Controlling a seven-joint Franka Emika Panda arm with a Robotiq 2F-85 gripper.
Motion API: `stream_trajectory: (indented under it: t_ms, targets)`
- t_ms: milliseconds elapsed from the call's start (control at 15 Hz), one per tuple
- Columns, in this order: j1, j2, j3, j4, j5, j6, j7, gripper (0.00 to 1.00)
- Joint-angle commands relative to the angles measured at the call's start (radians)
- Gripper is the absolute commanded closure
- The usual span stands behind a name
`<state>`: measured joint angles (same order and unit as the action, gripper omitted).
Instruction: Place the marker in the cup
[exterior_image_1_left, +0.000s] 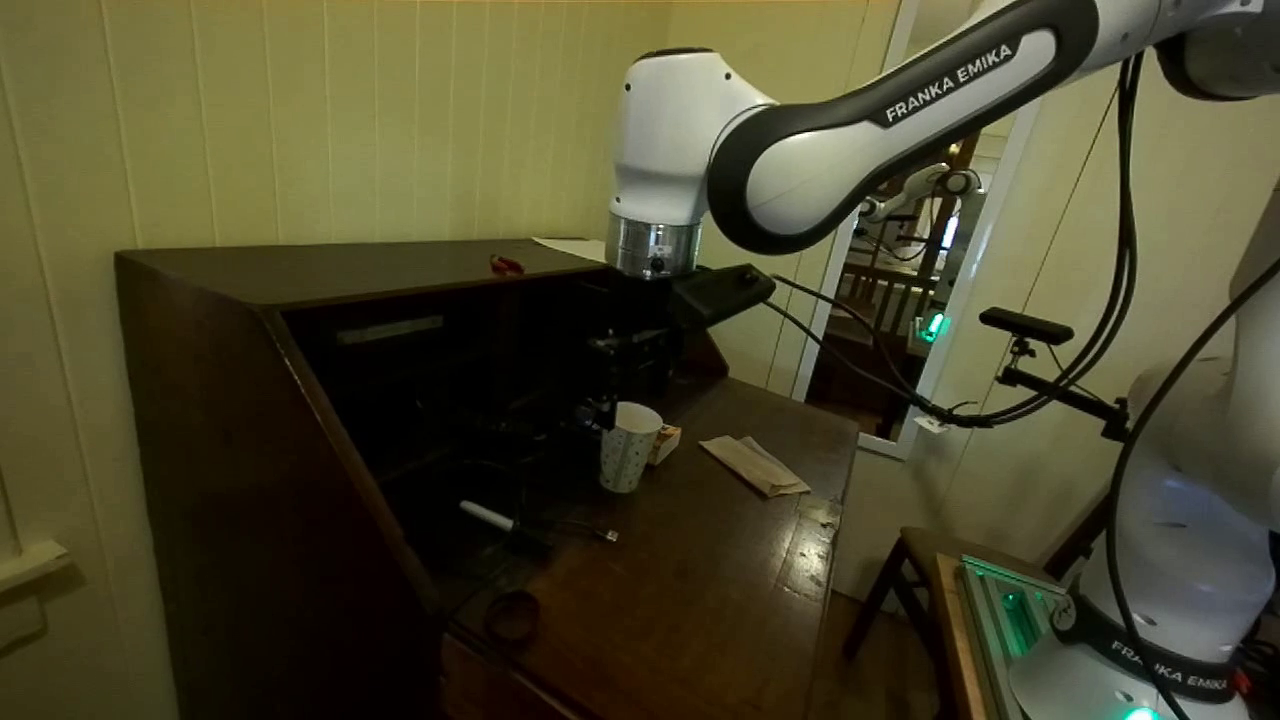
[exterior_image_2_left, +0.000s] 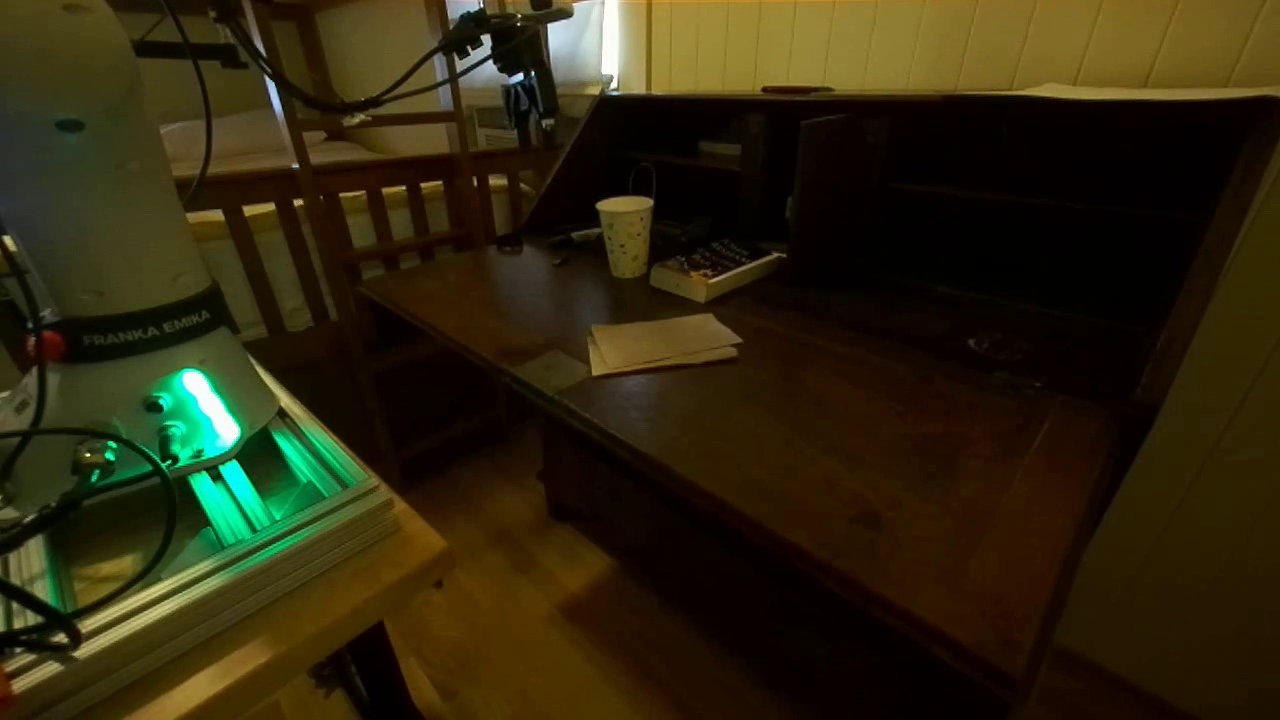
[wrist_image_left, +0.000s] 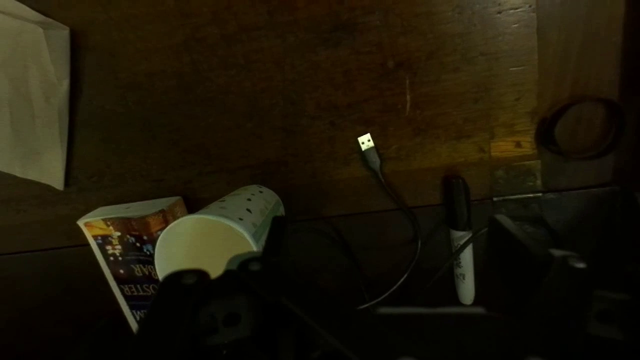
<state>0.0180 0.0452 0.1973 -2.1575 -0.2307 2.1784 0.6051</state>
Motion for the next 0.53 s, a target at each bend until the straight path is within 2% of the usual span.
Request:
stream_trajectory:
  t_ms: [0, 333, 467]
  targets:
    - [0.051, 0.144, -0.047, 0.076, -0.019, 0.017, -0.018, 0.00]
    - [0.127, 0.335, -0.098, 0.215, -0.043, -0.010, -0.065, 0.00]
    - [0.151, 0.385, -0.120, 0.279, -0.005, -0.049, -0.049, 0.00]
